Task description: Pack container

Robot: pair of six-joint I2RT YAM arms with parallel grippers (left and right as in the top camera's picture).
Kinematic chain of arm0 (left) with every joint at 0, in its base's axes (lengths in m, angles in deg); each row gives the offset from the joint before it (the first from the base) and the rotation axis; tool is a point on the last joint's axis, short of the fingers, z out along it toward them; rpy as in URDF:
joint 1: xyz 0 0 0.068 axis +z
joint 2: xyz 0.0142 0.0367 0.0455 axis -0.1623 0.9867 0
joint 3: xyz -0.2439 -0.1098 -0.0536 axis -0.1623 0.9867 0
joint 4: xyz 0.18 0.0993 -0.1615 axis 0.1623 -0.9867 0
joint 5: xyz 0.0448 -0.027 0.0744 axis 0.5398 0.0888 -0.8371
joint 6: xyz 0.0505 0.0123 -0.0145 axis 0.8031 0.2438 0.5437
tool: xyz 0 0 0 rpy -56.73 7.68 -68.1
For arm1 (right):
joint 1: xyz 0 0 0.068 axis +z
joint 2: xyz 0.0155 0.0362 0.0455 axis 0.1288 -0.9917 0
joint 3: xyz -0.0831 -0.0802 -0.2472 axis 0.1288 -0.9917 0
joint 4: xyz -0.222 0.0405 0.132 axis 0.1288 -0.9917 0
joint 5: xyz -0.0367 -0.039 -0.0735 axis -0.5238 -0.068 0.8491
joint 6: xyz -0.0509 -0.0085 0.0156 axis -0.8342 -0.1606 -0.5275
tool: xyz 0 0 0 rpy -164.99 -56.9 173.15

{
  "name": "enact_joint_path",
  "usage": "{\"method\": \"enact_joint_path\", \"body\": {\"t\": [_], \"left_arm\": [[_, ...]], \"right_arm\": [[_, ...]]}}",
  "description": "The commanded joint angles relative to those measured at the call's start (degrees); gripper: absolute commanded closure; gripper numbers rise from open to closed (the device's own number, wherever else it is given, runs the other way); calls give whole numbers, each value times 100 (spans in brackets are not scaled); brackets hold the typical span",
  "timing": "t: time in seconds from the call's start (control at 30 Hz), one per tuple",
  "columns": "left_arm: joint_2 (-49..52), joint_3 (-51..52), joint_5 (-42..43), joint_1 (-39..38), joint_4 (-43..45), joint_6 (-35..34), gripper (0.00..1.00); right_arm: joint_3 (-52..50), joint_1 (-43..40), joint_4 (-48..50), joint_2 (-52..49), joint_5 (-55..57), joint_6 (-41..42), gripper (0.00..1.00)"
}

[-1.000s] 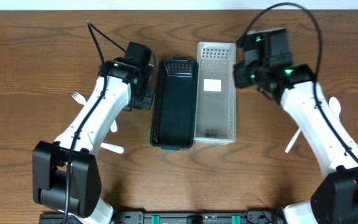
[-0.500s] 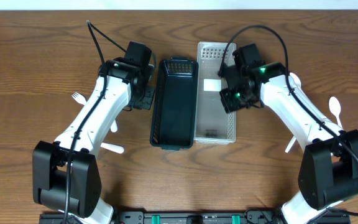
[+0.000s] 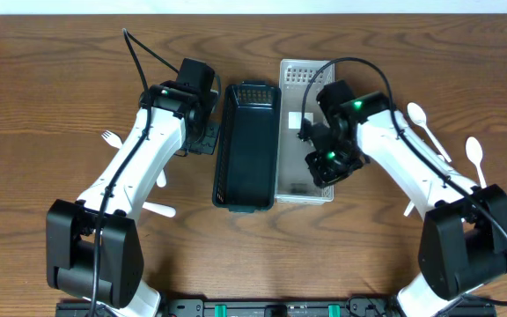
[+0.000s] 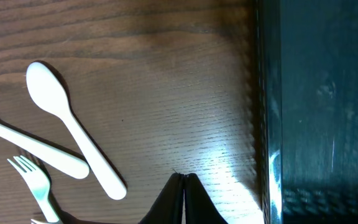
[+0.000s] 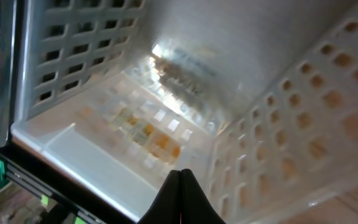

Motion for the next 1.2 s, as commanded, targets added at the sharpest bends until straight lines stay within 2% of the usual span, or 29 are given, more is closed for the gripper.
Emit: {"method": "enact_joint_path", "body": {"t": [0.0,0.5,0.67,0.93,1.17], "left_arm": [[7,31,15,15,-15,-26,94],[7,31,15,15,-15,-26,94],[7,31,13,15,-13,-26,94],[7,31,13,15,-81,-24,94],[7,31,13,15,-98,-24,94]], "right_arm": [[-2,151,-133,28,-107,-160,97],[-2,315,-1075,28,-105,-457,98],[-2,315,-960,28,-103,-494,99],[-2,61,-468,28,625,544,98],[-2,-144,-529,28,693,546,96]]}}
